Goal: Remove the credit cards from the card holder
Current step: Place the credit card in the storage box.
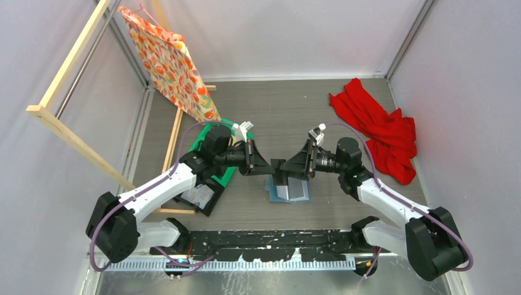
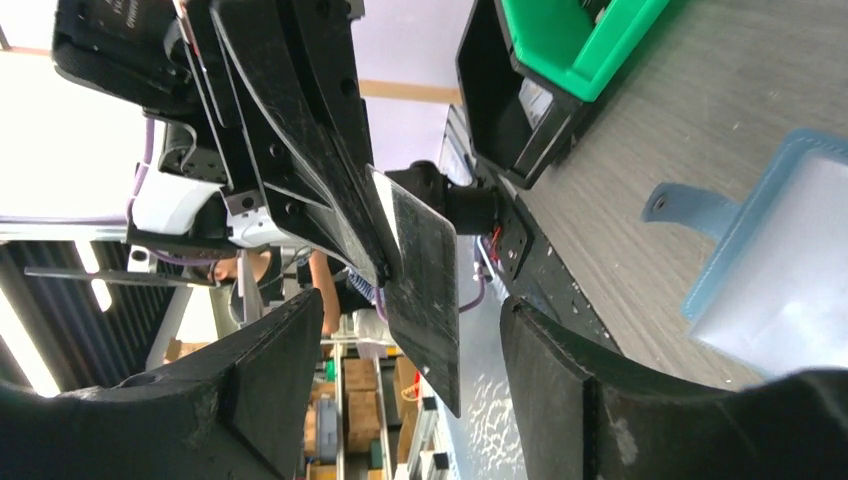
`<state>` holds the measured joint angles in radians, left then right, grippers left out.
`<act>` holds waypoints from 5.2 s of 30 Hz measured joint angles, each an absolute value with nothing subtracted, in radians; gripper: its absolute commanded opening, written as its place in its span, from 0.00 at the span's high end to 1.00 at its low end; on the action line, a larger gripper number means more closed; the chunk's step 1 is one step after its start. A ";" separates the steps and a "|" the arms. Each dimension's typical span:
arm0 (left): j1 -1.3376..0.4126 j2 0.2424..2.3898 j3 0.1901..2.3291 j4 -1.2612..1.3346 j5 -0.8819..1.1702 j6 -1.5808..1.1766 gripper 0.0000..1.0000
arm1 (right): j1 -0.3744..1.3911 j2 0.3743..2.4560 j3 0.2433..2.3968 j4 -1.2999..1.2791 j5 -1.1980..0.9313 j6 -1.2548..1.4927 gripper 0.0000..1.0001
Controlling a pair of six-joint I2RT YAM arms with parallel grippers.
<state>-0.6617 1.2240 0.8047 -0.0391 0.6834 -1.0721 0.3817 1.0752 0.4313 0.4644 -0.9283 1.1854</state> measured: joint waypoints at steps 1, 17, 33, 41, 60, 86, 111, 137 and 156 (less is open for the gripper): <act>-0.662 1.223 0.805 -0.034 0.683 -1.076 0.99 | 0.395 1.082 0.431 0.472 -0.929 1.187 0.39; -0.654 1.217 0.791 0.011 0.686 -1.118 1.00 | 0.415 1.091 0.355 0.621 -0.883 1.262 0.69; -0.632 1.217 0.781 0.116 0.735 -1.176 0.99 | 0.410 1.280 0.220 1.243 -0.830 1.615 0.69; -0.632 1.217 0.781 0.131 0.750 -1.184 0.61 | 0.410 1.288 0.220 1.341 -0.813 1.663 0.99; -0.636 1.242 0.772 0.200 0.756 -1.237 0.79 | 0.410 1.290 0.220 1.332 -0.811 1.657 0.99; -0.660 1.431 1.609 -1.287 -0.258 -0.643 1.00 | 0.383 0.850 0.614 -0.029 -0.574 0.945 0.07; -0.773 1.871 1.484 -1.482 -1.062 -0.522 1.00 | 0.382 0.926 0.542 -0.167 -0.529 0.897 0.07; -0.777 2.106 1.401 -1.326 -1.118 -0.594 0.99 | 0.382 0.929 0.539 -0.135 -0.540 0.912 0.07; -0.757 2.090 1.443 -1.348 -1.072 -0.614 0.59 | 0.382 0.926 0.531 -0.133 -0.551 0.910 0.07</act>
